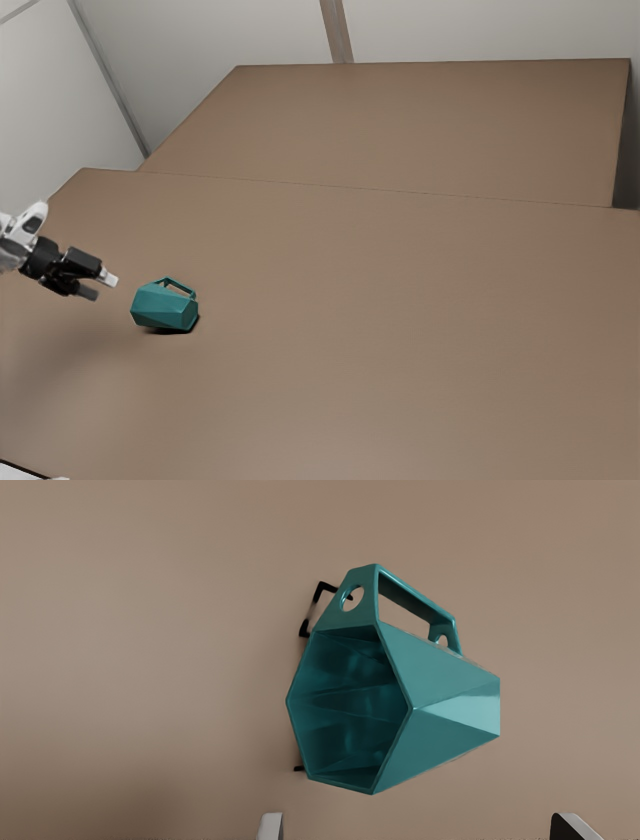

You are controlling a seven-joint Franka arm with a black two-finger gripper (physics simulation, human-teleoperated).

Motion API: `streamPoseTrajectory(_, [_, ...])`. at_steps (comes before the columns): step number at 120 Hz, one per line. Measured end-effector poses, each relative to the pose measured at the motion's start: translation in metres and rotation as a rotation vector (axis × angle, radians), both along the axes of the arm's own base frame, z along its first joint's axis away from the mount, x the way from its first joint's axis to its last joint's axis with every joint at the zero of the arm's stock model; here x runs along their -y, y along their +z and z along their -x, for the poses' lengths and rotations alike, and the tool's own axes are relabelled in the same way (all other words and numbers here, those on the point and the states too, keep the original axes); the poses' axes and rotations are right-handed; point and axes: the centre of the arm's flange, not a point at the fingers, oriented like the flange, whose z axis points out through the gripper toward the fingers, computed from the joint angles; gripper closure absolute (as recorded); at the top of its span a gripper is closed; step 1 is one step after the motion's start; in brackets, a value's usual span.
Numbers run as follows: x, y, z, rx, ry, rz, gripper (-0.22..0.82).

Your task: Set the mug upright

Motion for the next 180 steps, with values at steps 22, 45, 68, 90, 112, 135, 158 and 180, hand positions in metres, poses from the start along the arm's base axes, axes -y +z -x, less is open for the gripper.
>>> streamPoseTrajectory(22, [0.002,-0.024,-0.007,-0.016,-0.011,0.054,0.02])
streamPoseTrajectory(45, [-0.004,-0.035,-0.017,-0.018,-0.020,0.078,0.02])
streamPoseTrajectory(68, [-0.001,-0.048,-0.024,-0.026,-0.034,0.096,0.02])
streamPoseTrajectory(90, [0.007,-0.049,-0.030,-0.021,-0.052,0.100,0.02])
streamPoseTrajectory(112, [0.016,-0.049,-0.037,-0.014,-0.069,0.103,0.02])
streamPoseTrajectory(135, [0.025,-0.055,-0.041,-0.017,-0.081,0.129,0.03])
streamPoseTrajectory(158, [0.036,-0.062,-0.045,-0.018,-0.095,0.175,0.03])
streamPoseTrajectory(180, [0.051,-0.064,-0.053,-0.012,-0.118,0.200,0.03])
